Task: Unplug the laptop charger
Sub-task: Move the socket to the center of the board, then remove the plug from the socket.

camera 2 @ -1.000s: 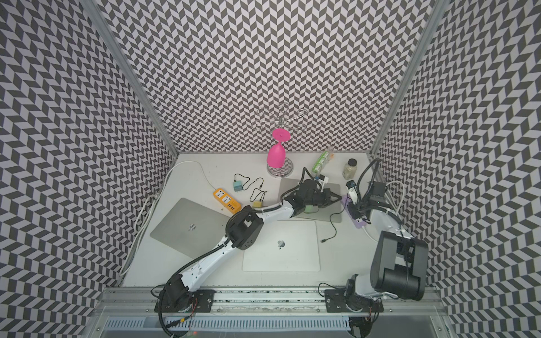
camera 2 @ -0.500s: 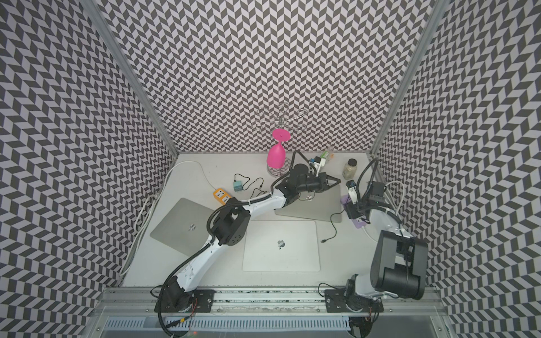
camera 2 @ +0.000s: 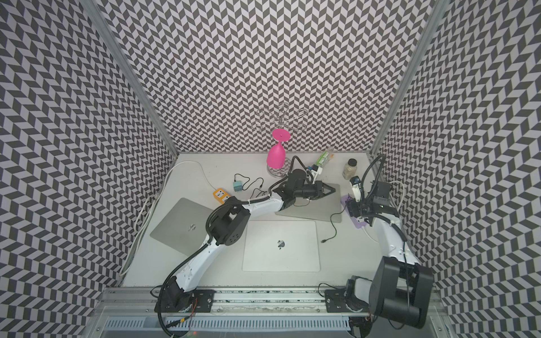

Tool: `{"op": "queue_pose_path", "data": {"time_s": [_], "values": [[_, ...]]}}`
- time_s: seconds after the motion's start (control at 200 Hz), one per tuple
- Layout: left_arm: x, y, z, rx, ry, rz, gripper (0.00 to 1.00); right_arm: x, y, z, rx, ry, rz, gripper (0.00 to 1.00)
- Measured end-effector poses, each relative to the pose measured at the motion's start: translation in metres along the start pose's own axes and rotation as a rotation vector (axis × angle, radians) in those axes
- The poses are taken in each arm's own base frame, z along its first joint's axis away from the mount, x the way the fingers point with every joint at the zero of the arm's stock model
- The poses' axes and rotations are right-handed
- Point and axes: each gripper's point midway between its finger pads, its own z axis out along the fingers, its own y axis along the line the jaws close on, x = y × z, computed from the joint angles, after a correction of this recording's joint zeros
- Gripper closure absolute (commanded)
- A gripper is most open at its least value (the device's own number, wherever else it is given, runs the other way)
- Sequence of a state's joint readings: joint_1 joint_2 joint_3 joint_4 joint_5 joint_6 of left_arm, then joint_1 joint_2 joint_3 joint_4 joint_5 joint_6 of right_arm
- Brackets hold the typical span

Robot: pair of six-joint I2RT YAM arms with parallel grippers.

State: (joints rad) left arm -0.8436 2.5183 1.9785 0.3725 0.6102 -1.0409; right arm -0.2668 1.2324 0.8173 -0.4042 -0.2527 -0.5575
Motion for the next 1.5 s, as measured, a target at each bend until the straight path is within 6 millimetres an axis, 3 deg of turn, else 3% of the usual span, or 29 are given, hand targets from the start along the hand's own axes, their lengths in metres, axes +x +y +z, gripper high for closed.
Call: {"op": "queue_pose_path", "data": {"time_s": [0.04, 0.08, 0.19, 0.36, 0.481, 0.586, 0.771, 0.906, 1.066, 1.317, 1.502], "values": [[0.001, -0.004, -0.003, -0.001, 0.003, 0.012, 0.77, -0.007, -0.003, -0.006, 0.016, -0.021, 0.027, 0.25], [0.001, -0.007, -0.008, -0.003, 0.003, 0.032, 0.68, -0.016, -0.008, -0.012, 0.037, -0.045, 0.063, 0.25], [0.005, -0.014, -0.019, -0.01, 0.002, 0.084, 0.55, -0.054, -0.025, -0.033, 0.094, -0.153, 0.179, 0.26], [0.021, -0.012, -0.029, -0.036, 0.018, 0.195, 0.5, -0.121, -0.06, -0.084, 0.178, -0.328, 0.404, 0.28], [0.04, -0.007, -0.035, -0.067, 0.036, 0.317, 0.48, -0.135, -0.068, -0.106, 0.172, -0.363, 0.592, 0.28], [0.057, -0.006, -0.037, -0.074, 0.053, 0.44, 0.48, -0.119, -0.066, -0.1, 0.136, -0.293, 0.763, 0.31], [0.083, -0.016, -0.034, -0.01, 0.067, 0.697, 0.44, -0.053, -0.057, -0.066, 0.131, -0.074, 1.045, 0.39], [0.096, -0.037, -0.025, 0.068, 0.074, 0.877, 0.41, -0.013, -0.054, -0.059, 0.146, -0.013, 1.193, 0.48], [0.104, -0.057, -0.004, 0.136, 0.056, 1.009, 0.37, 0.013, -0.047, -0.042, 0.115, 0.058, 1.276, 0.54], [0.1, -0.038, 0.043, 0.113, 0.081, 1.007, 0.37, 0.06, -0.03, -0.013, 0.052, 0.157, 1.393, 0.67], [0.101, -0.007, 0.053, 0.045, 0.108, 0.949, 0.37, 0.066, -0.038, -0.008, 0.054, 0.14, 1.414, 0.77]]}}
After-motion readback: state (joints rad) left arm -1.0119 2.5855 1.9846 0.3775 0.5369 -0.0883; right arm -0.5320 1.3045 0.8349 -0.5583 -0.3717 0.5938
